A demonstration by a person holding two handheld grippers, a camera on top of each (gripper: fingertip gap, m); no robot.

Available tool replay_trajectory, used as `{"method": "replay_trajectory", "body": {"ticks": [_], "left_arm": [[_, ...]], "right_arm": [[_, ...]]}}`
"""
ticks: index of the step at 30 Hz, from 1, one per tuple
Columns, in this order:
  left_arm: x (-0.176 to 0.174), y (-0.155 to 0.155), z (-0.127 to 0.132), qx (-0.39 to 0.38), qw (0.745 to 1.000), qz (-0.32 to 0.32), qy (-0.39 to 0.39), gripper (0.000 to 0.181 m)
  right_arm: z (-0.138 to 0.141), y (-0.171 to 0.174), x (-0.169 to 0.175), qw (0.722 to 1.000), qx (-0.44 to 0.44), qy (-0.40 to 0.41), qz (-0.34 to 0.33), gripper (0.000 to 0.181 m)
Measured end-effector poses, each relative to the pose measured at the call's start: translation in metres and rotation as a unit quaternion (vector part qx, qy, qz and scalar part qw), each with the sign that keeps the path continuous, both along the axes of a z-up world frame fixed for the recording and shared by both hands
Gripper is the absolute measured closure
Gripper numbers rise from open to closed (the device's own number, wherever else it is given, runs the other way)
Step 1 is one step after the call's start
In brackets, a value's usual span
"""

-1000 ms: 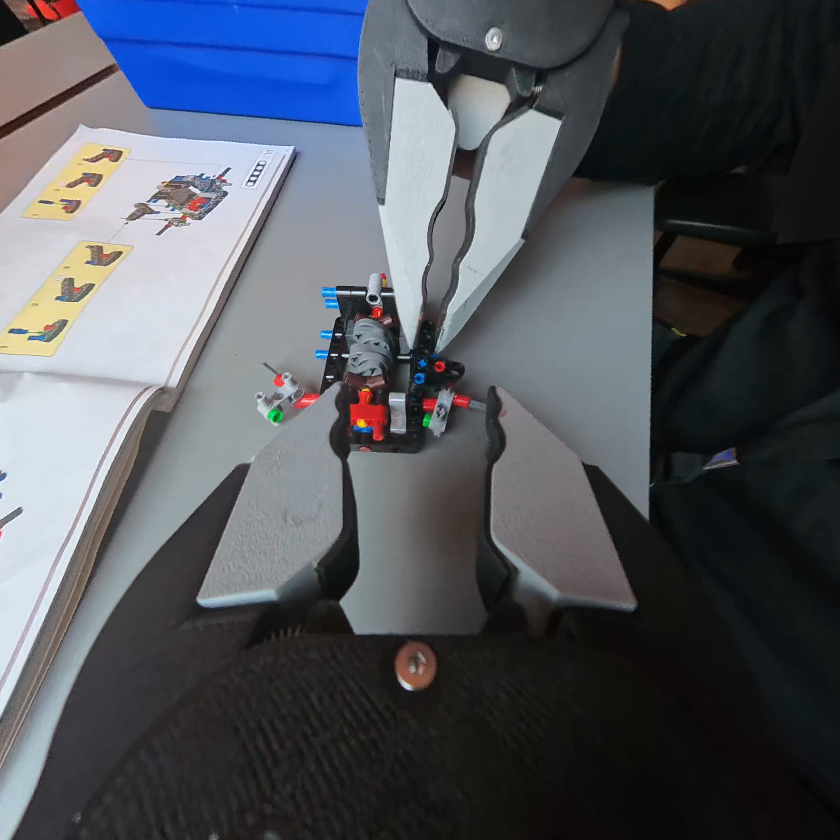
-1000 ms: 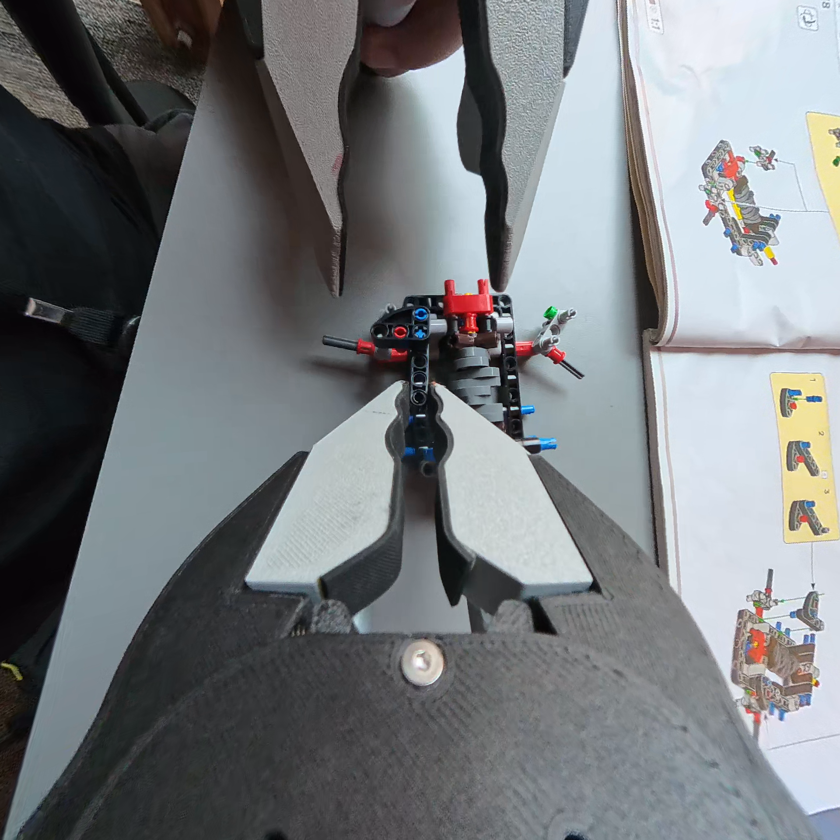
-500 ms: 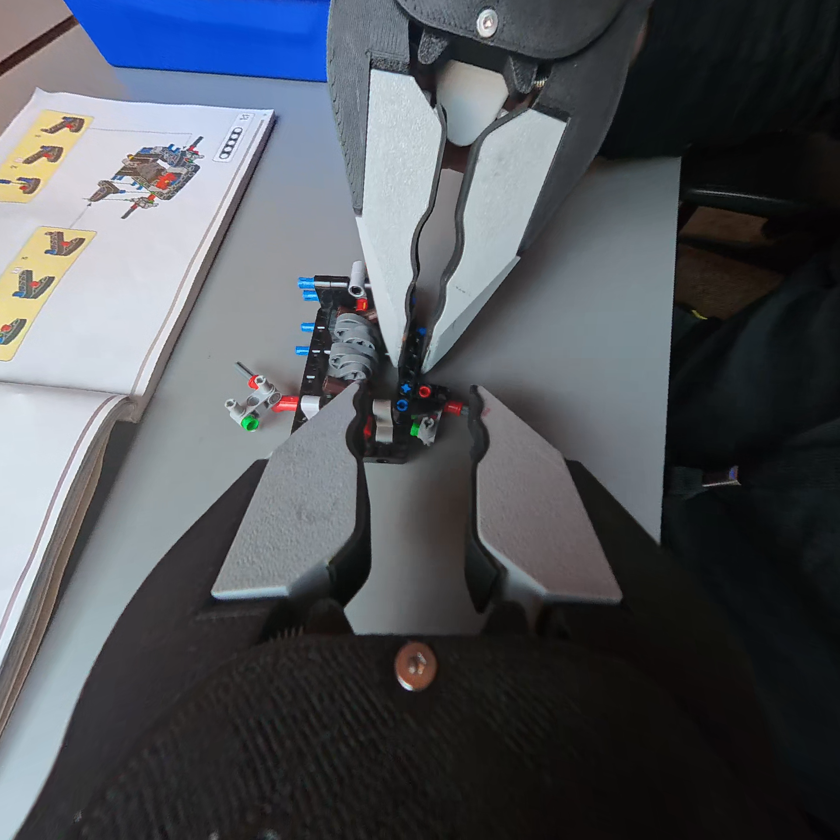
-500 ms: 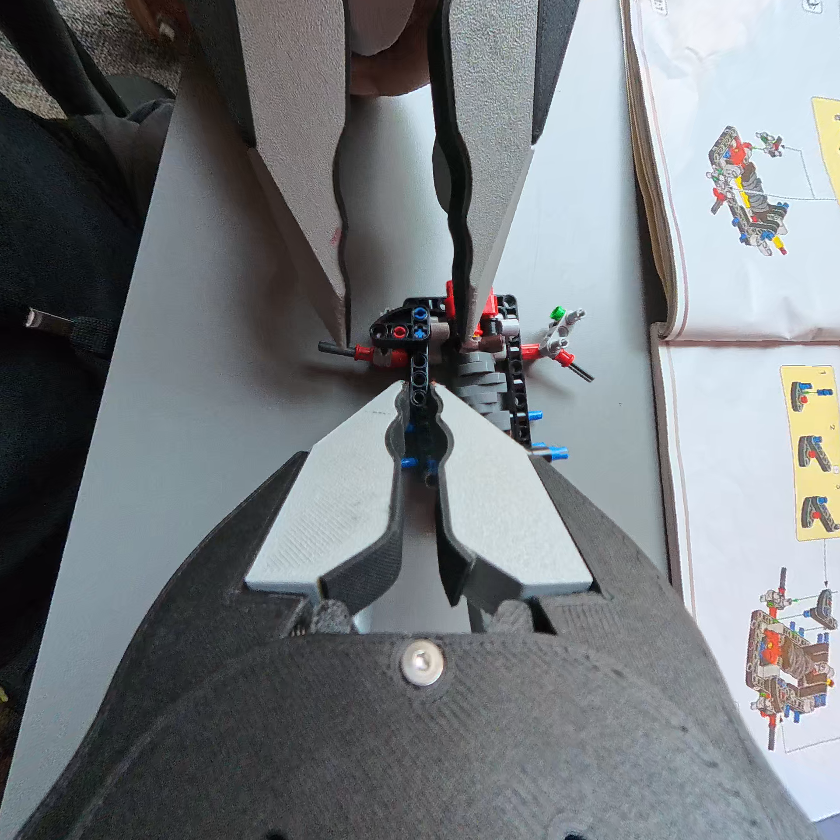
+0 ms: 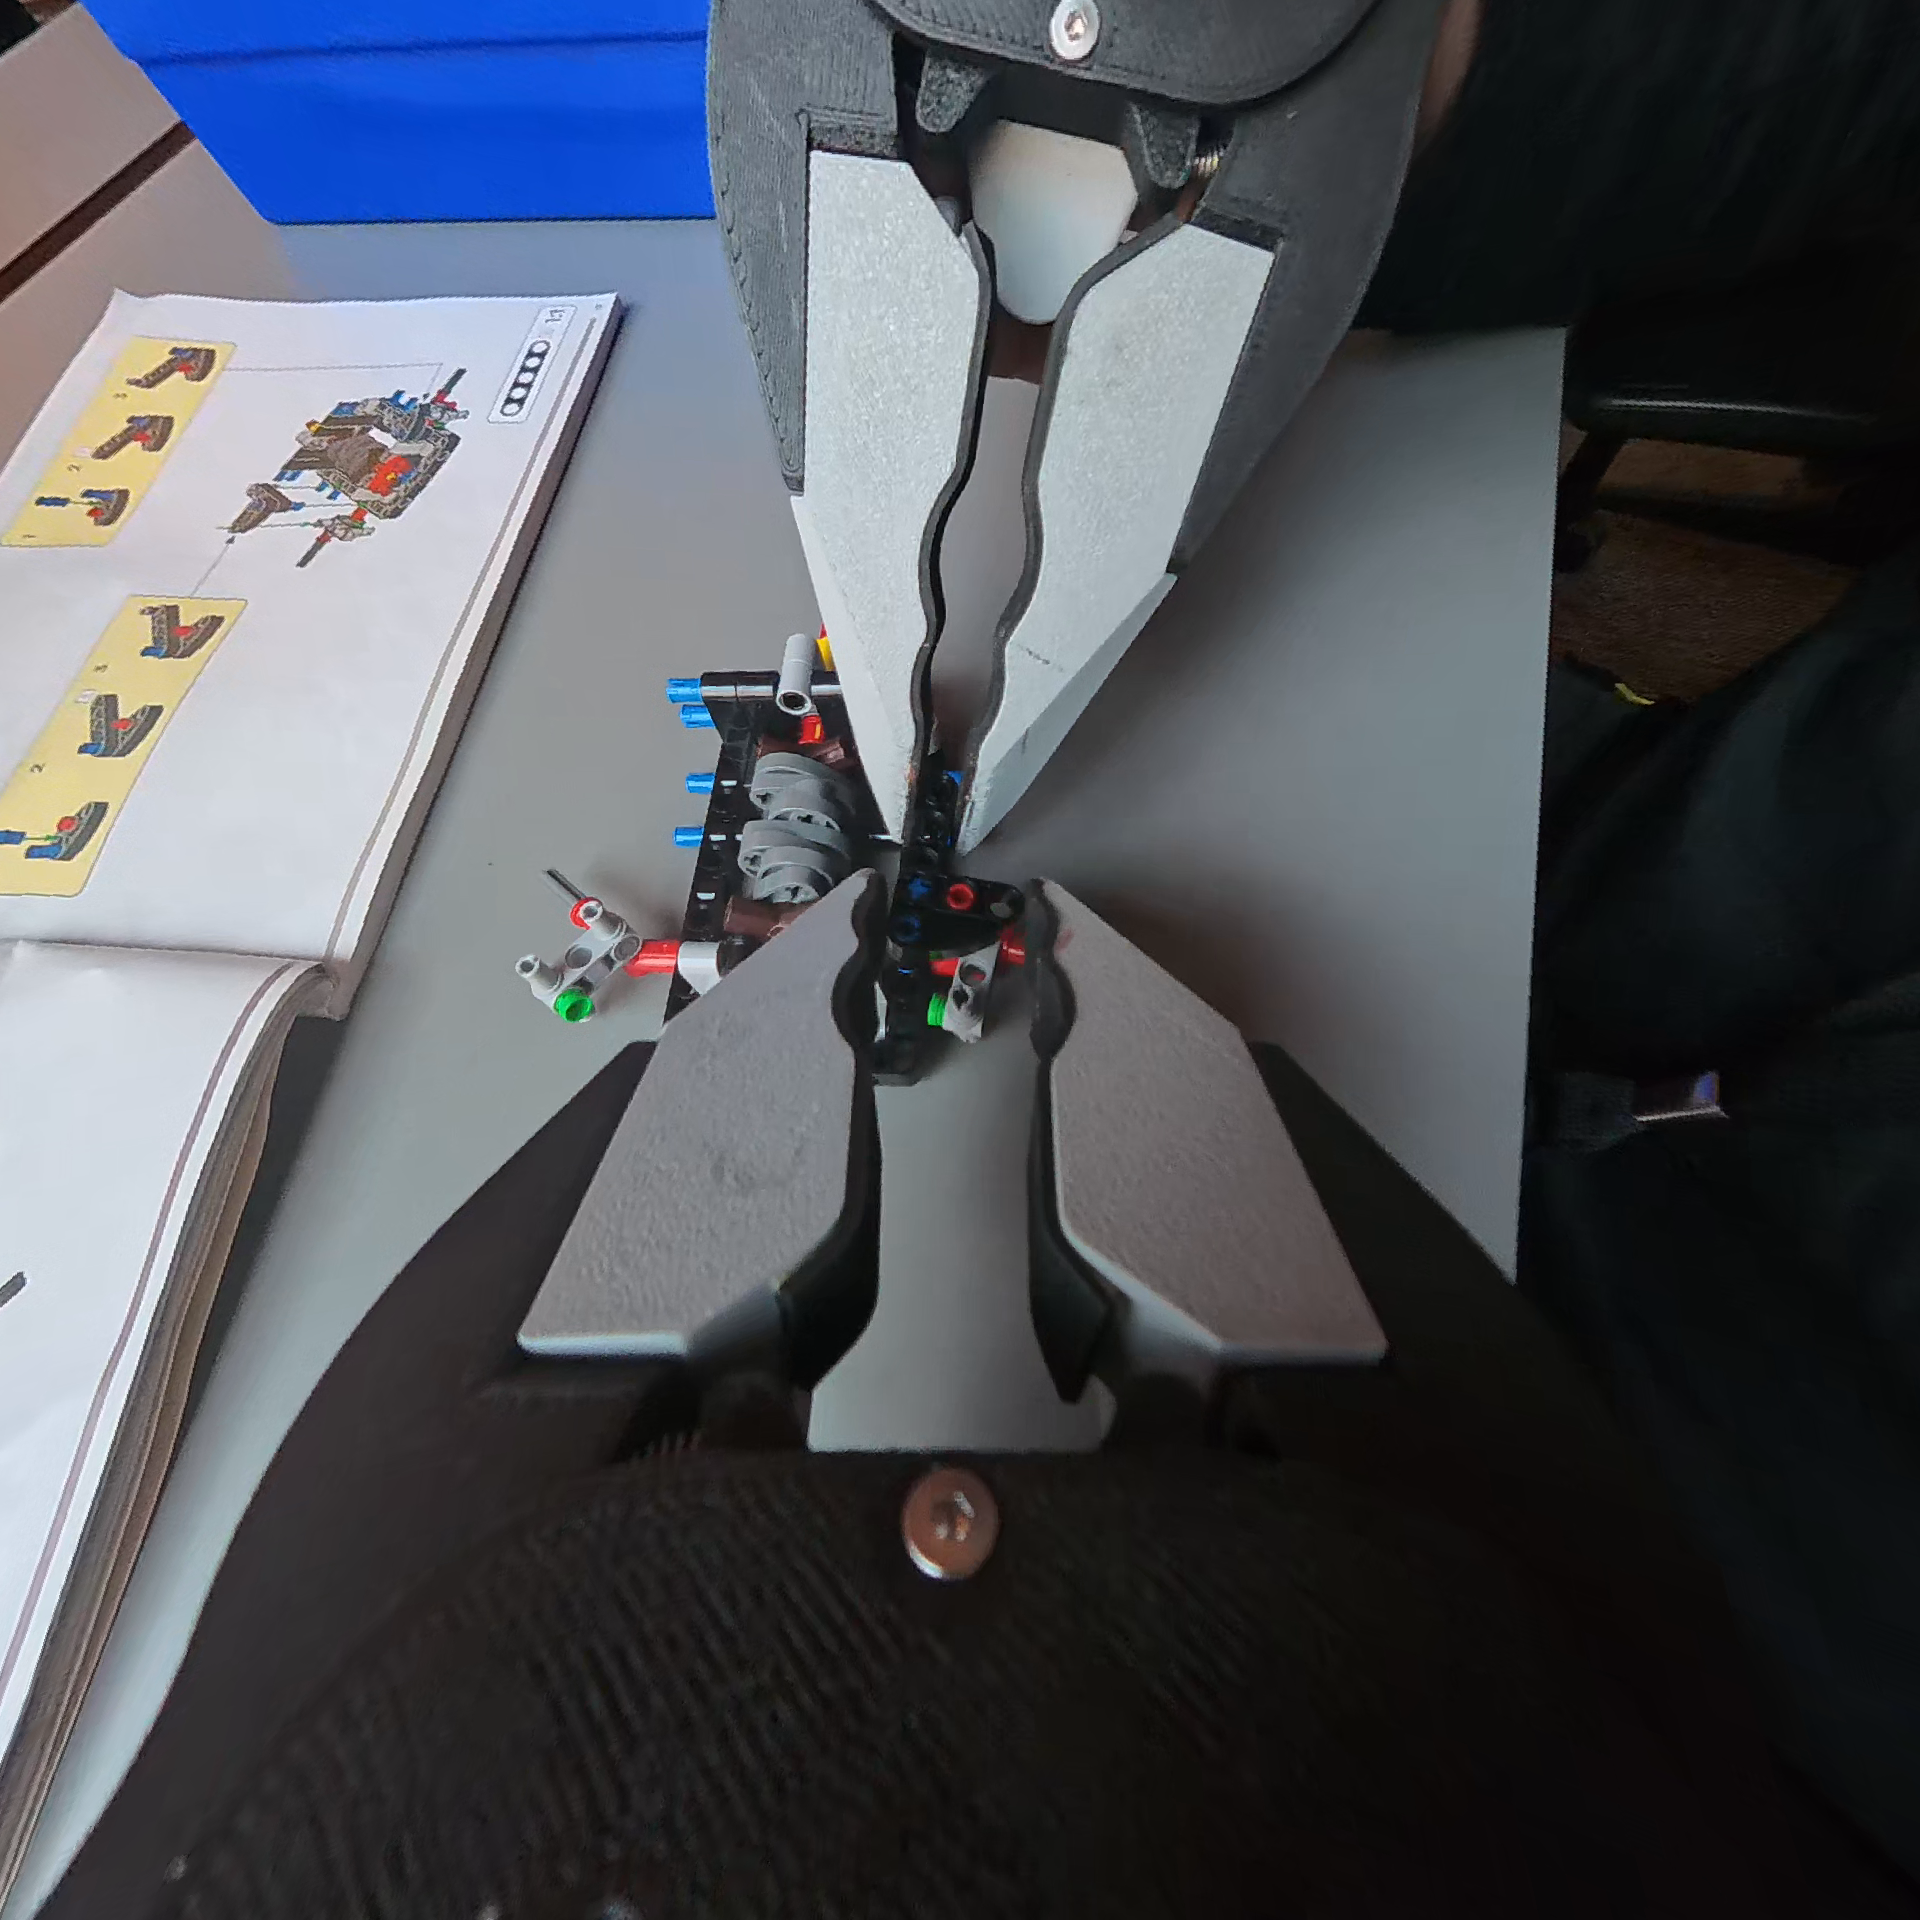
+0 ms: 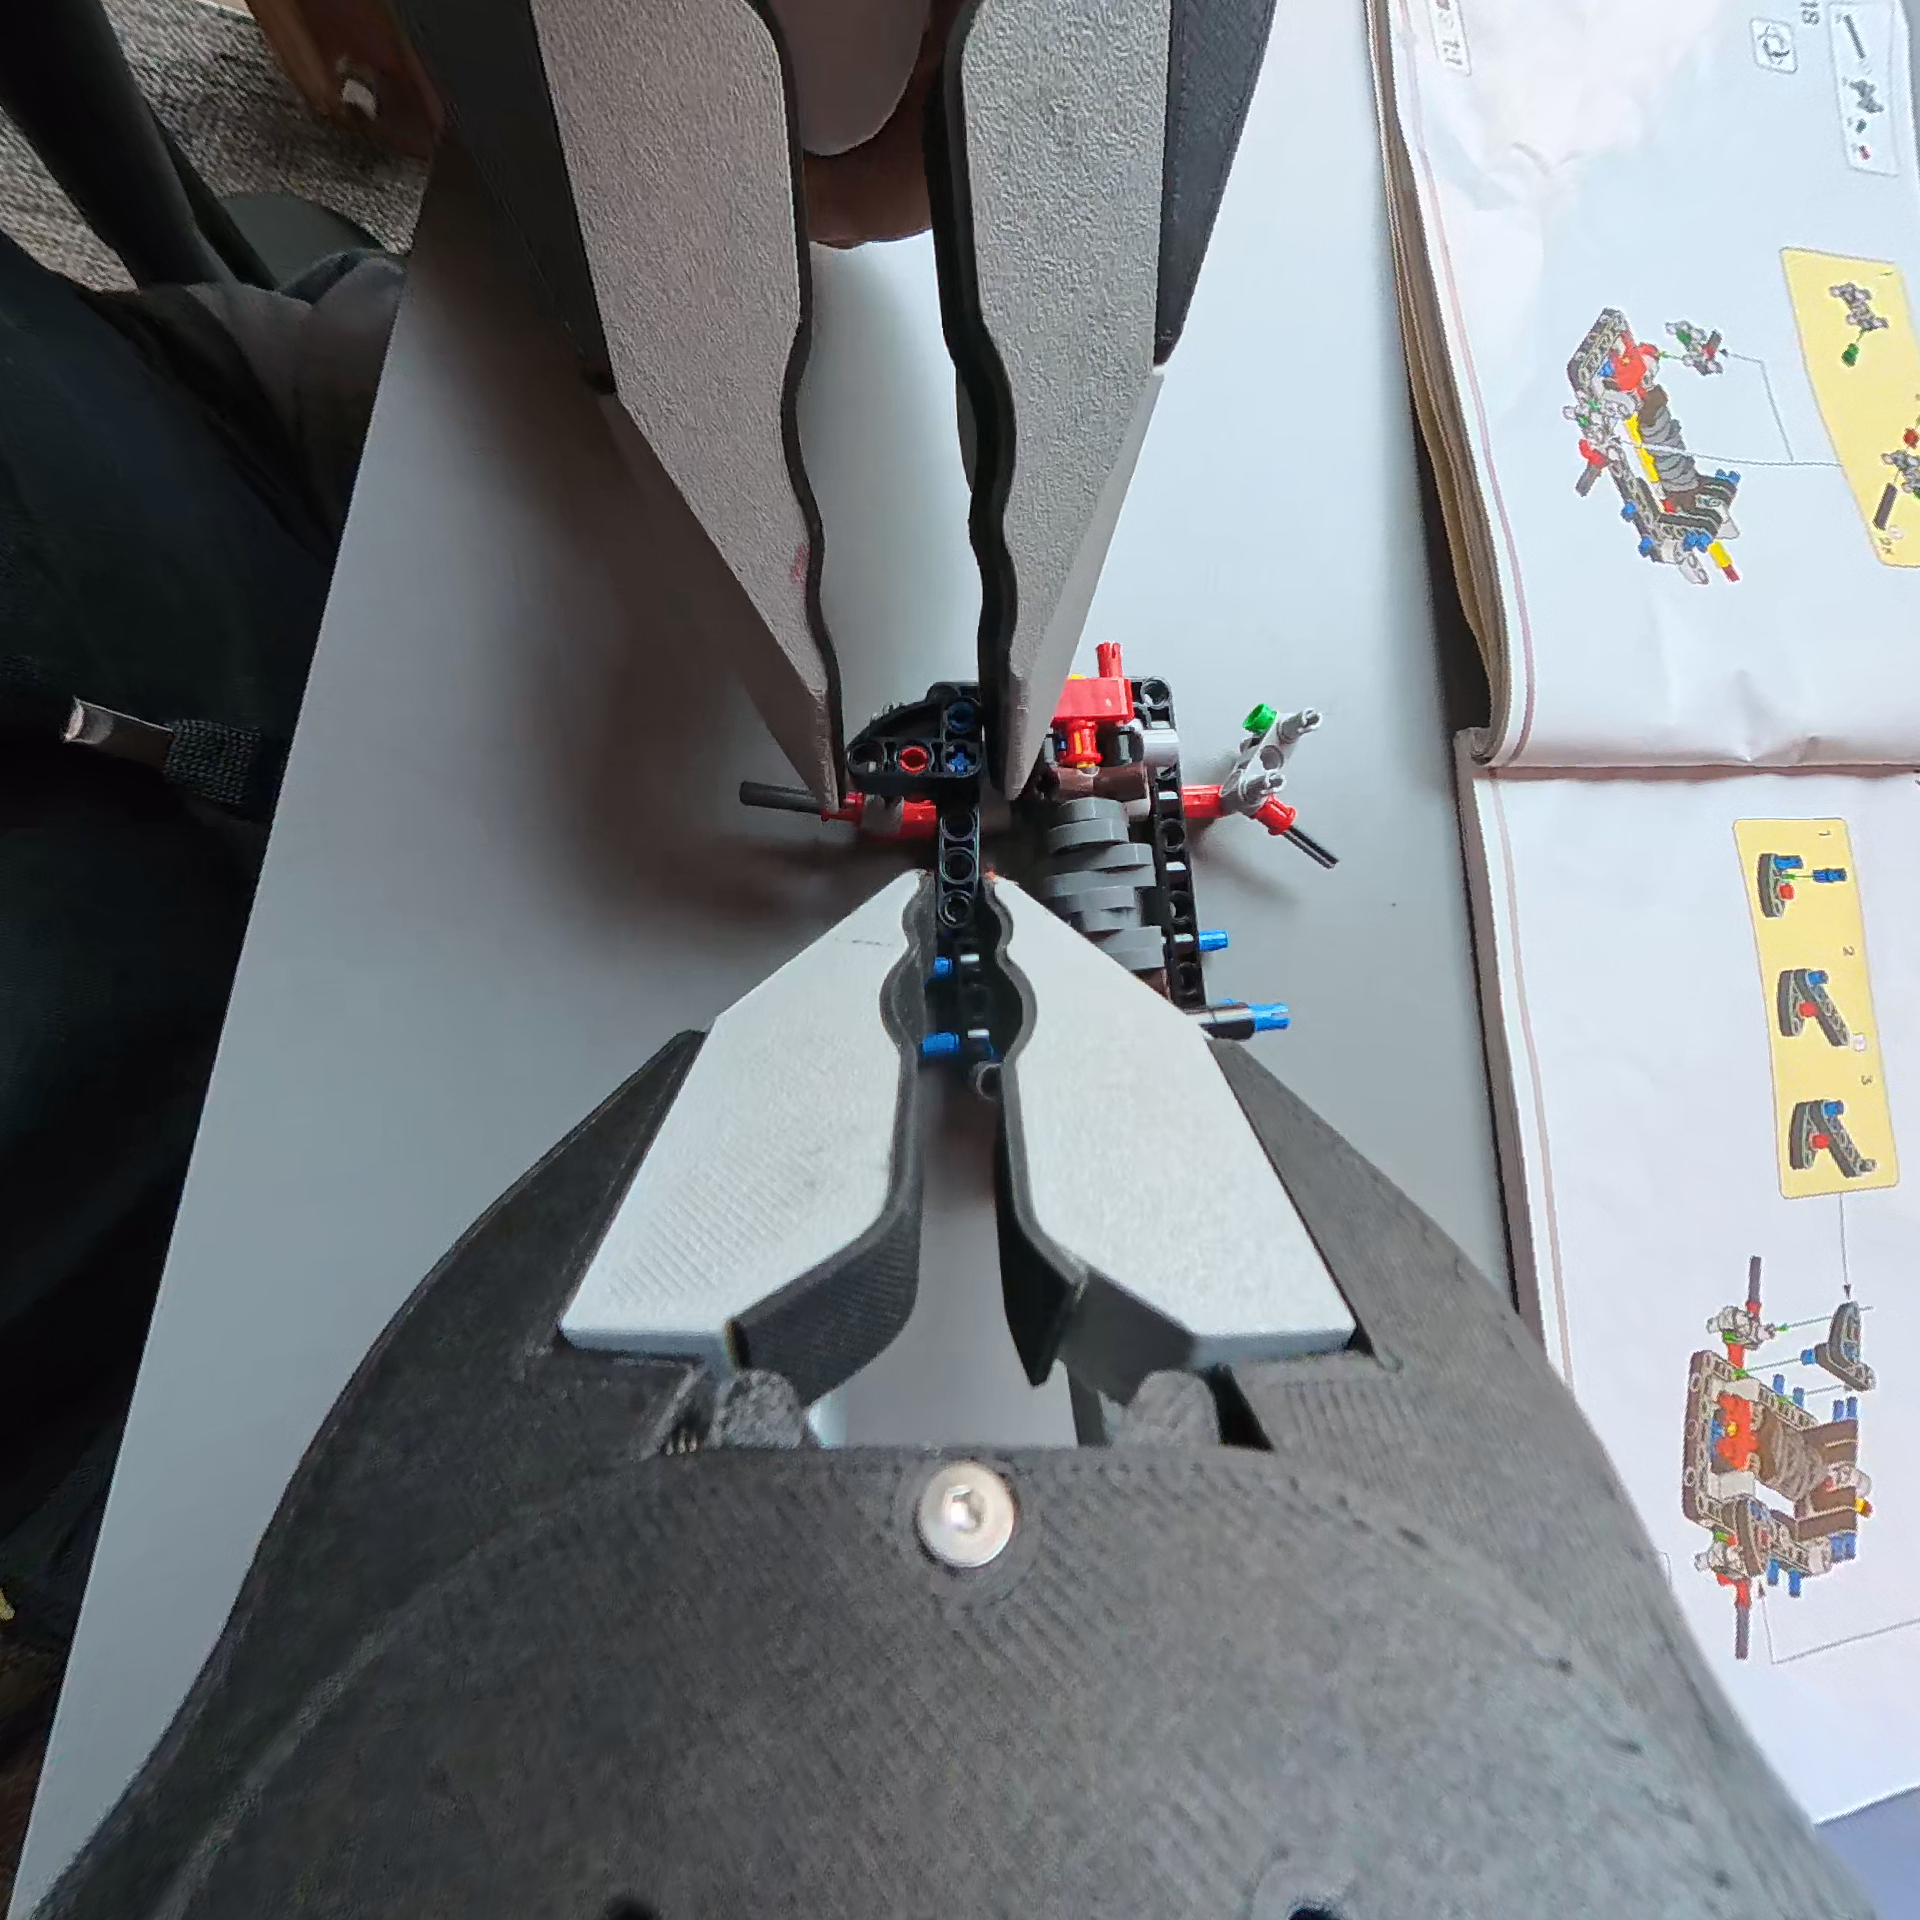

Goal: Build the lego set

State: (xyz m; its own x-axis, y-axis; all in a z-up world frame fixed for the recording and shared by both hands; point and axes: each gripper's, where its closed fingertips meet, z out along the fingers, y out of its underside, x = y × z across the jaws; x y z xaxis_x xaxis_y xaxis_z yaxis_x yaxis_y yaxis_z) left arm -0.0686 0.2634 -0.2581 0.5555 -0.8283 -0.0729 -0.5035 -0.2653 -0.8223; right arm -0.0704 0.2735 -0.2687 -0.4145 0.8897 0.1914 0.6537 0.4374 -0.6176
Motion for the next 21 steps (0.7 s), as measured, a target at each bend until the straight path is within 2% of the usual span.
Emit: {"method": "replay_trajectory", "body": {"ticks": [4, 7, 14, 21], "left_arm": [[0.0018, -0.0008, -0.0005, 0.002, 1.000, -0.006, 0.000, 0.159], [0.0028, -0.0015, -0.0024, 0.005, 1.000, -0.013, 0.006, 0.159], [0.0092, -0.0013, 0.0002, 0.015, 1.000, -0.017, 0.014, 0.159], [0.0060, -0.0008, -0.0048, 0.014, 1.000, -0.012, 0.021, 0.159]], "right_arm": [[-0.0007, -0.0009, 0.0016, 1.000, 0.002, 0.008, 0.007, 0.178], [0.0041, -0.0001, 0.0000, 0.999, 0.013, 0.032, 0.009, 0.161], [-0.0024, -0.0052, -0.0007, 0.999, 0.028, 0.032, 0.028, 0.177], [0.0066, -0.0043, 0.0041, 0.998, 0.014, 0.054, 0.025, 0.171]]}}
